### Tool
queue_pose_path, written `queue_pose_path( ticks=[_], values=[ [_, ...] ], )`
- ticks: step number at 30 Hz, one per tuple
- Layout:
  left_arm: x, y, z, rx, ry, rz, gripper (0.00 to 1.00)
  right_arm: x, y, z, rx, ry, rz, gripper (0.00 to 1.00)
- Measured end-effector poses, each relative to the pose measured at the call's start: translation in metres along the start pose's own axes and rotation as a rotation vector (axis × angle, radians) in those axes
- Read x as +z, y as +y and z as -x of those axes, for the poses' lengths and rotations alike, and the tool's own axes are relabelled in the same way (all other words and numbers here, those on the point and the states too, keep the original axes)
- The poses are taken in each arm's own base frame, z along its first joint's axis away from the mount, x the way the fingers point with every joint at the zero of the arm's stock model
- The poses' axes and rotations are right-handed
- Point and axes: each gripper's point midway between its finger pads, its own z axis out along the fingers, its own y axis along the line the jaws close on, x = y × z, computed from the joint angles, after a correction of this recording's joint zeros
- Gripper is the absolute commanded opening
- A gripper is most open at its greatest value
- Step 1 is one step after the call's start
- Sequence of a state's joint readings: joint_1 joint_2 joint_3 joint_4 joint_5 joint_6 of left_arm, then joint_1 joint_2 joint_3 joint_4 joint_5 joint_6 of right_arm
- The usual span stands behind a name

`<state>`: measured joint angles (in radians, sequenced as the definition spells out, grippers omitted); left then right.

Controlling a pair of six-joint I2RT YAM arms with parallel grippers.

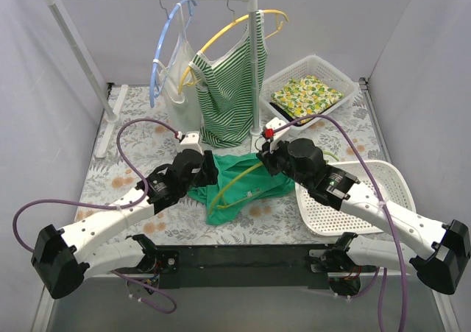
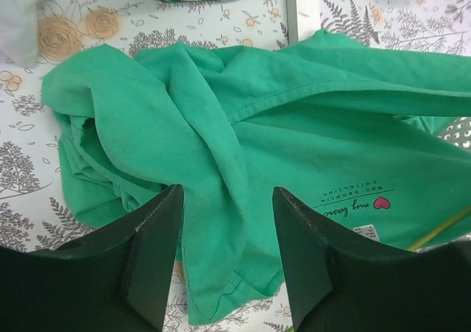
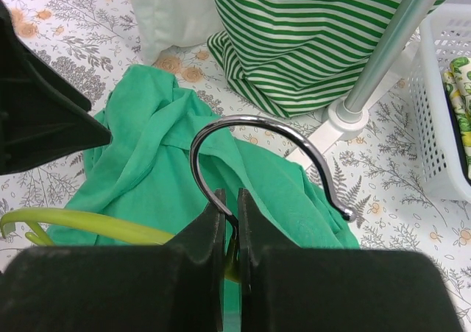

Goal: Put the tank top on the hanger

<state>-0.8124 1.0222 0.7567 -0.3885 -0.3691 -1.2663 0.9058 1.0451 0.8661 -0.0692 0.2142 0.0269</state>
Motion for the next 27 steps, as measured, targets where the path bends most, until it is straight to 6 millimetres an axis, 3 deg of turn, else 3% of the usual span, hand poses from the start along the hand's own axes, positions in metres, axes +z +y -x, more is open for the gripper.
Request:
queue_pose_path(
  ticks=[9, 11, 14, 15, 18, 27],
  values=[
    [0.024, -0.011, -0.045, 0.029, 0.207, -0.069, 0.52, -0.005, -0.001, -0.002, -0.001, 0.0, -0.003, 0.01],
    [0.028, -0.012, -0.055, 0.037, 0.248, -0.076, 0.46, -0.005, -0.001, -0.002, -0.001, 0.001, -0.003, 0.01],
    [0.031, -0.013, -0.062, 0.043, 0.274, -0.082, 0.26, -0.005, -0.002, -0.003, -0.001, 0.001, -0.007, 0.01],
    [0.032, -0.014, -0.062, 0.043, 0.275, -0.083, 0.14, -0.006, -0.002, -0.003, -0.001, 0.001, -0.009, 0.01],
    [0.032, -0.011, -0.059, 0.045, 0.261, -0.074, 0.0, -0.006, -0.005, -0.003, -0.001, 0.004, -0.023, 0.01],
    [0.006, 0.003, -0.019, 0.013, 0.12, -0.036, 0.0, -0.008, -0.022, -0.009, -0.004, 0.026, -0.126, 0.01]
  ],
)
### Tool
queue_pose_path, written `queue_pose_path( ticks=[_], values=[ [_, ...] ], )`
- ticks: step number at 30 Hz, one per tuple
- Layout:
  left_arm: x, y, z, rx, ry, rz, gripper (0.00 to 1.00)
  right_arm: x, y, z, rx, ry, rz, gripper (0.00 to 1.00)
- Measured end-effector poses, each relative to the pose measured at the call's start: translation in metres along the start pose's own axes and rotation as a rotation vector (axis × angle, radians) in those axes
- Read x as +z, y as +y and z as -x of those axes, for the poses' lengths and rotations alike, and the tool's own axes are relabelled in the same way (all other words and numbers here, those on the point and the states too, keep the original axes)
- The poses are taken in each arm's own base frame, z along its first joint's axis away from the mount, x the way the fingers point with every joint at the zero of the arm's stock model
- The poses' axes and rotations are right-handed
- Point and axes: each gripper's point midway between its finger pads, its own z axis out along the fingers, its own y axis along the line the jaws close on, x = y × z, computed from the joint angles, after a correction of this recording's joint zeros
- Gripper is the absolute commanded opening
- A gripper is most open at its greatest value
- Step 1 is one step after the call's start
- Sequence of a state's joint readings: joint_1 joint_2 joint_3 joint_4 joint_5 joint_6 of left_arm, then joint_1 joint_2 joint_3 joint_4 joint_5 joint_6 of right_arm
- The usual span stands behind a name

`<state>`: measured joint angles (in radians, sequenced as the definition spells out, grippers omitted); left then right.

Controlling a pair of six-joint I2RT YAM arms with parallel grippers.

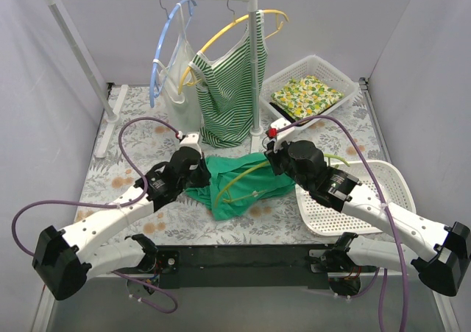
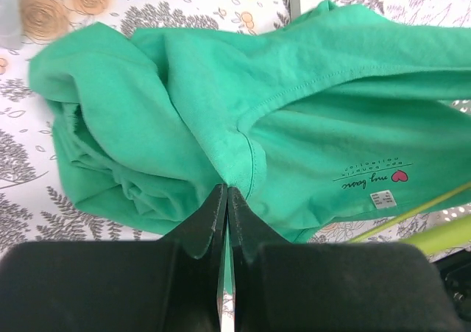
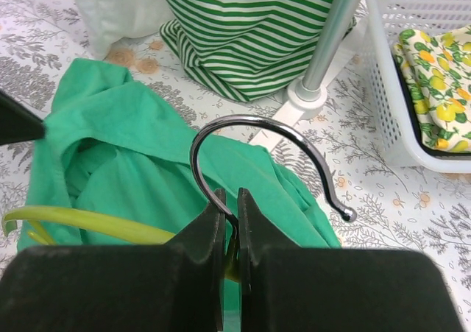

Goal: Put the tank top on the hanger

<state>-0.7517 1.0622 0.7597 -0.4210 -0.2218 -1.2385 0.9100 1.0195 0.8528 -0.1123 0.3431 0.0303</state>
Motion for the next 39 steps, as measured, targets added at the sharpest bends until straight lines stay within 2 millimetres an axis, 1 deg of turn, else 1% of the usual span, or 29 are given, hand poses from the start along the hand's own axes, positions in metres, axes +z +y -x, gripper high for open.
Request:
queue_pose_path(
  ticks=[3, 5, 7, 10, 13, 16, 19, 22, 27, 30, 33, 39],
  values=[
    [-0.011, 0.005, 0.007, -0.017, -0.031, 0.008, 0.0, 0.0, -0.006, 0.0, 0.007, 0.0, -0.034, 0.01],
    [-0.015, 0.009, 0.007, -0.024, -0.04, 0.018, 0.0, 0.0, -0.009, 0.0, 0.014, -0.001, -0.053, 0.01],
    [-0.016, 0.017, 0.001, -0.03, -0.033, 0.038, 0.0, 0.0, -0.012, 0.0, 0.018, -0.001, -0.072, 0.01],
    [-0.015, 0.031, -0.013, -0.038, -0.007, 0.076, 0.0, -0.001, -0.016, 0.001, 0.023, -0.003, -0.098, 0.01],
    [-0.016, 0.038, -0.021, -0.047, 0.01, 0.096, 0.0, -0.001, -0.022, 0.001, 0.026, -0.004, -0.13, 0.01],
    [-0.019, 0.039, -0.018, -0.052, -0.001, 0.091, 0.0, 0.0, -0.025, 0.0, 0.027, -0.001, -0.155, 0.01],
    [-0.024, 0.032, -0.013, -0.05, -0.001, 0.06, 0.0, 0.002, -0.026, -0.002, 0.024, 0.007, -0.164, 0.01],
    [-0.034, 0.015, 0.004, -0.043, -0.013, 0.004, 0.0, 0.006, -0.025, 0.002, 0.023, 0.008, -0.164, 0.01],
    [-0.059, -0.019, 0.05, -0.022, -0.081, -0.101, 0.0, 0.011, -0.023, 0.017, 0.026, -0.019, -0.158, 0.01],
    [-0.07, -0.031, 0.071, 0.001, -0.11, -0.129, 0.0, 0.014, -0.02, 0.028, 0.033, -0.048, -0.146, 0.01],
    [-0.075, -0.039, 0.086, 0.033, -0.118, -0.139, 0.0, 0.016, -0.017, 0.036, 0.04, -0.074, -0.132, 0.01],
    [-0.082, -0.049, 0.103, 0.089, -0.117, -0.146, 0.0, 0.019, -0.013, 0.049, 0.029, -0.102, -0.115, 0.01]
  ],
)
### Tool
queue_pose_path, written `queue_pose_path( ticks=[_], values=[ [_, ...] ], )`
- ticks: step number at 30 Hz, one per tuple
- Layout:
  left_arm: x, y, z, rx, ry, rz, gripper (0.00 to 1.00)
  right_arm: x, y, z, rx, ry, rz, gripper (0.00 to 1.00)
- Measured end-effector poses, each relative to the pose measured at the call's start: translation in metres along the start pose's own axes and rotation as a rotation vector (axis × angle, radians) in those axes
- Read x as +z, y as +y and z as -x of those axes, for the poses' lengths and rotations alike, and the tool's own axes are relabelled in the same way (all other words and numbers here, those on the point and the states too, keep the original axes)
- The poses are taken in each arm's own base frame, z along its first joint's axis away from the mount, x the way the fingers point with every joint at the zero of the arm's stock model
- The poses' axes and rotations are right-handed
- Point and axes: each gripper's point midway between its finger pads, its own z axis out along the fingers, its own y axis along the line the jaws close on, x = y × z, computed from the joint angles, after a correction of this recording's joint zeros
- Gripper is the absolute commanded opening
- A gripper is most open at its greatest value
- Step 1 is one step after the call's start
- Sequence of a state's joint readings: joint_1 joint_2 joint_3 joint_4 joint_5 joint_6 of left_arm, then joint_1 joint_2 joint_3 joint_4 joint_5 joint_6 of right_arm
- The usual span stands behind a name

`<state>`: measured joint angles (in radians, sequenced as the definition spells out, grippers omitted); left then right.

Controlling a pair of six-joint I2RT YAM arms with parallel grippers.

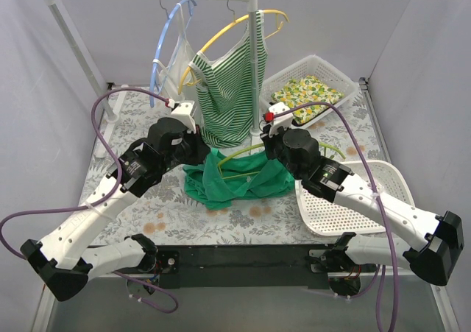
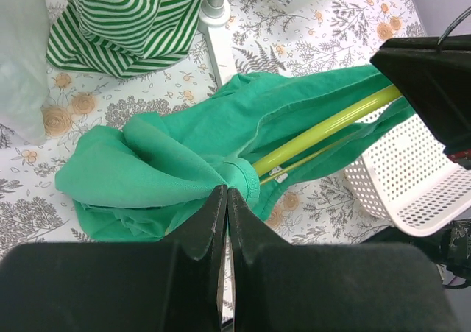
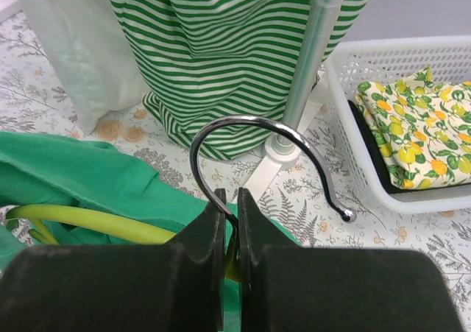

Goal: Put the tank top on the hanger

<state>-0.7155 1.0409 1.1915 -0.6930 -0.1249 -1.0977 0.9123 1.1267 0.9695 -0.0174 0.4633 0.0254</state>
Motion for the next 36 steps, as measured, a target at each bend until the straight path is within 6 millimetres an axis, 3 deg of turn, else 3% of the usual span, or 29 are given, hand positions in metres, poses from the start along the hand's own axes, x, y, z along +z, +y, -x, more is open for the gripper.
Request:
queue_pose_path(
  ticks=[13, 24, 29, 31, 34, 36],
  values=[
    [0.005, -0.014, 0.044, 0.05, -0.042, 0.015, 0.0, -0.007, 0.036, 0.018, 0.011, -0.065, 0.109, 0.01],
    [0.006, -0.016, 0.045, 0.037, -0.034, 0.004, 0.0, -0.001, 0.054, 0.035, 0.023, -0.106, 0.12, 0.01],
    [0.001, -0.018, 0.057, 0.013, -0.061, -0.002, 0.0, -0.002, 0.058, 0.047, 0.035, -0.138, 0.112, 0.01],
    [-0.001, -0.018, 0.063, 0.004, -0.078, -0.003, 0.04, -0.002, 0.058, 0.053, 0.042, -0.156, 0.11, 0.01],
    [-0.002, -0.016, 0.069, 0.001, -0.091, -0.003, 0.47, -0.004, 0.059, 0.064, 0.058, -0.186, 0.114, 0.01],
    [-0.003, -0.016, 0.073, 0.007, -0.099, -0.005, 0.56, -0.005, 0.059, 0.07, 0.065, -0.2, 0.115, 0.01]
  ],
)
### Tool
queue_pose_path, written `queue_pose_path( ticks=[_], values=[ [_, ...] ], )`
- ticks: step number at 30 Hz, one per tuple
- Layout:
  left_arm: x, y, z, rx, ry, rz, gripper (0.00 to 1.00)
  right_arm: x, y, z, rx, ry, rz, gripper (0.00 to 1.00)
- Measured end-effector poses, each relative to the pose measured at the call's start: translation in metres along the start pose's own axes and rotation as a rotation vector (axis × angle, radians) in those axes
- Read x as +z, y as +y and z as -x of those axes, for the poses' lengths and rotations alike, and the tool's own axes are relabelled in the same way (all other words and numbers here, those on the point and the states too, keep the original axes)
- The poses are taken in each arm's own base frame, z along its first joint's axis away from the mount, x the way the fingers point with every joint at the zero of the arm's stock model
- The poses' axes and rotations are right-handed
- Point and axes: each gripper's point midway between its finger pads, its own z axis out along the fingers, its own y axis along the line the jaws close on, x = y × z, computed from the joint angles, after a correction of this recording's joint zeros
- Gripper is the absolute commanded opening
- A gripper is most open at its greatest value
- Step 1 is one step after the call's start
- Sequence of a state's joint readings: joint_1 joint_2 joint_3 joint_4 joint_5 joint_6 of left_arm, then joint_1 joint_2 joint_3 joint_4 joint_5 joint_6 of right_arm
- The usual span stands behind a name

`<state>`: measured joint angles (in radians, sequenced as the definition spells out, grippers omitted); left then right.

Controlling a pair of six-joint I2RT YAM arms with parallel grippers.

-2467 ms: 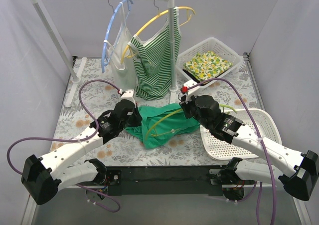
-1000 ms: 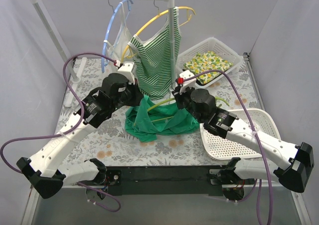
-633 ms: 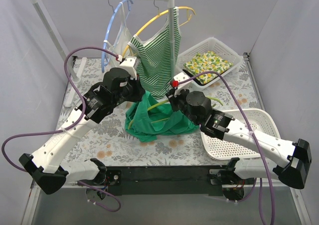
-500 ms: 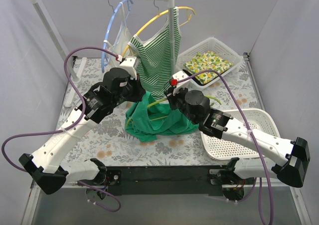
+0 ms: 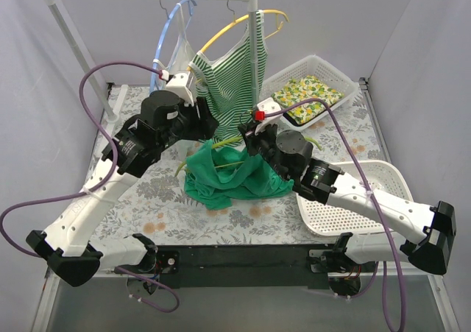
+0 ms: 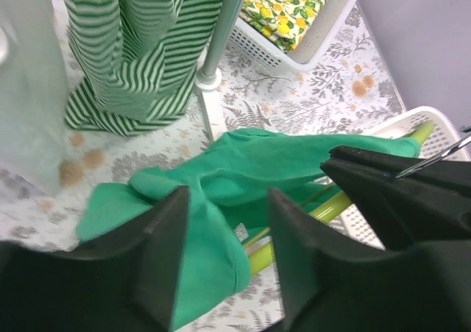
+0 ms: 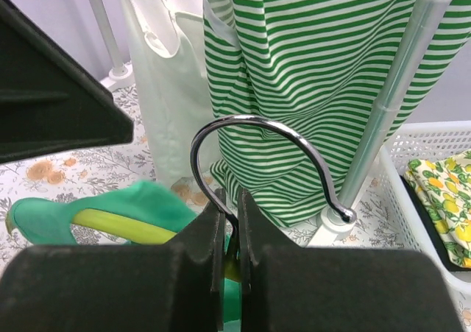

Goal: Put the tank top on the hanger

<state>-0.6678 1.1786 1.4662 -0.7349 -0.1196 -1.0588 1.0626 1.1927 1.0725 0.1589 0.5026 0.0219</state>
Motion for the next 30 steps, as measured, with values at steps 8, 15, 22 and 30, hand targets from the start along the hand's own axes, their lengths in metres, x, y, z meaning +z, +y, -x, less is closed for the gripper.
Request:
queue_pose_path(
  ticks=[8, 15, 22, 30],
  values=[
    [-0.025, -0.021, 0.056, 0.022, -0.128, -0.063, 0.75, -0.005, 0.0, 0.013, 0.016, -0.03, 0.006, 0.01],
    [-0.086, -0.045, 0.134, 0.057, -0.354, -0.146, 0.74, -0.015, 0.002, 0.055, 0.065, -0.092, 0.036, 0.01],
    [-0.143, -0.054, 0.175, 0.089, -0.535, -0.201, 0.74, -0.044, 0.005, 0.165, 0.127, -0.247, 0.12, 0.01],
    [-0.158, -0.058, 0.185, 0.108, -0.593, -0.224, 0.74, -0.101, -0.006, 0.293, 0.152, -0.458, 0.191, 0.01]
  ],
)
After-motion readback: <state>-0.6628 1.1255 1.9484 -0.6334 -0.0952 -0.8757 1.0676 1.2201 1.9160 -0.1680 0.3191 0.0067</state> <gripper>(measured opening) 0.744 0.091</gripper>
